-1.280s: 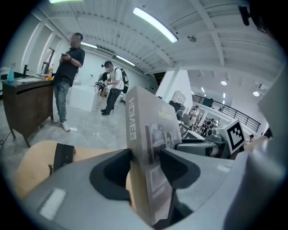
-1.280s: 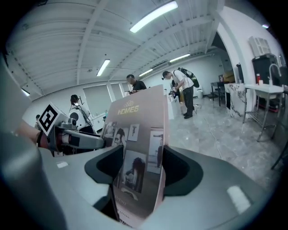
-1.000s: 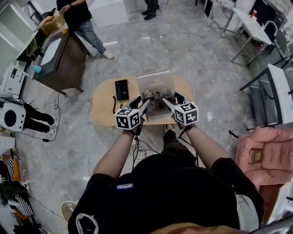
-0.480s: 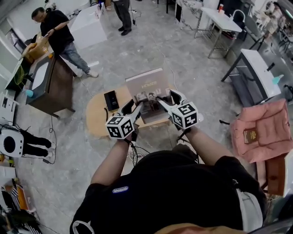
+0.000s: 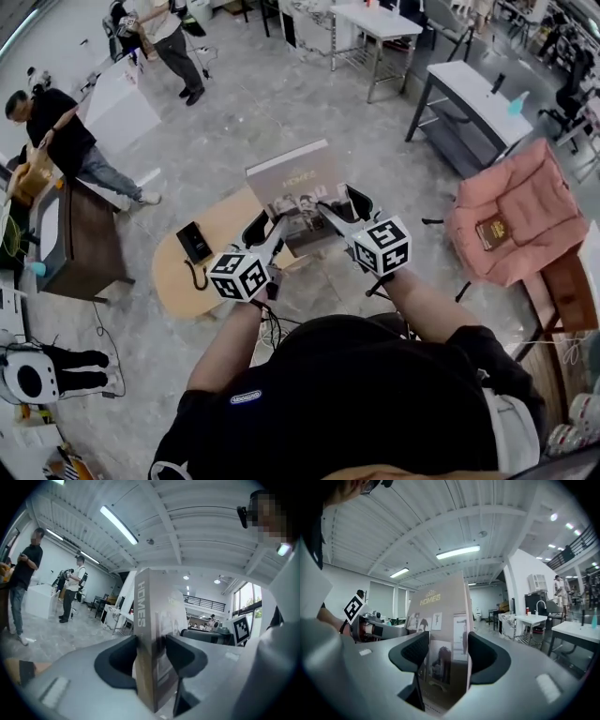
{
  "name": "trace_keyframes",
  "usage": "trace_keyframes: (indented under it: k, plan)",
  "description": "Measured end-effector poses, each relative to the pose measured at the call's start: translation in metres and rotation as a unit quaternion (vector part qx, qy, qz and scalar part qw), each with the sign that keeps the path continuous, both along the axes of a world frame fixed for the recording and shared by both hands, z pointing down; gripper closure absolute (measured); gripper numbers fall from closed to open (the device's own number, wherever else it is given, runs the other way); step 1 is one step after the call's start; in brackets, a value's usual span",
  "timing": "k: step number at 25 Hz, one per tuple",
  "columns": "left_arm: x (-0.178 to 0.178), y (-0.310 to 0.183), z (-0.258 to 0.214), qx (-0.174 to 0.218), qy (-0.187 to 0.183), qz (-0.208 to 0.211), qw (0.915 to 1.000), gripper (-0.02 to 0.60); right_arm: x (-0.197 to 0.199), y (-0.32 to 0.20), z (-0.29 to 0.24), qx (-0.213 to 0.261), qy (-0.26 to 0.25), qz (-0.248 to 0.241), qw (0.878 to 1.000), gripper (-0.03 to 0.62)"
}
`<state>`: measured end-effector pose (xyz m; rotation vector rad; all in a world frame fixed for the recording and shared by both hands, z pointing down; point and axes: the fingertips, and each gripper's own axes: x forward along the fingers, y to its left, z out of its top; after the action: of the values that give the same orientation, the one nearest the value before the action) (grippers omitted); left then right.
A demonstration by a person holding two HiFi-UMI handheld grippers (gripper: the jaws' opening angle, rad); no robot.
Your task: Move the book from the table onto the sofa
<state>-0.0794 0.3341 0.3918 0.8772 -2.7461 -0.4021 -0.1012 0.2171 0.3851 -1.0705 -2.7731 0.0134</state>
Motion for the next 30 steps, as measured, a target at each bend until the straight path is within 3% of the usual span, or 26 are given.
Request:
trace_keyframes:
  k: [3,8,14,21,27,30]
  plan:
    - [-0.011,-0.052,-0.004,-0.002,-0.002,0.042,0.9991,0.391,-0.002,-0.054,-0.005,-0.007,-0.003,0.042,0.999,0.316]
    - [-0.013,-0.064,-0.005,-0.001,-0.004,0.1,0.995,0.391,0.008,-0.066,-0.009,-0.012,-0.011,0.099,0.995,0.316]
    - [-0.032,-0.195,-0.005,-0.012,-0.003,0.145,0.9894,0.391,-0.001,-0.198,-0.01,-0.03,-0.013,0.132,0.991,0.32]
    - [-0.031,-0.201,-0.016,0.002,-0.002,0.177,0.9842,0.393,0.008,-0.203,-0.03,-0.021,-0.033,0.158,0.987,0.331]
    - [-0.05,-0.351,-0.025,0.003,-0.01,0.203,0.9791,0.393,-0.001,-0.353,-0.033,-0.029,-0.033,0.188,0.981,0.335]
    - [-0.051,-0.376,-0.028,0.008,-0.014,0.228,0.9736,0.393,0.006,-0.376,-0.036,-0.028,-0.038,0.214,0.976,0.336]
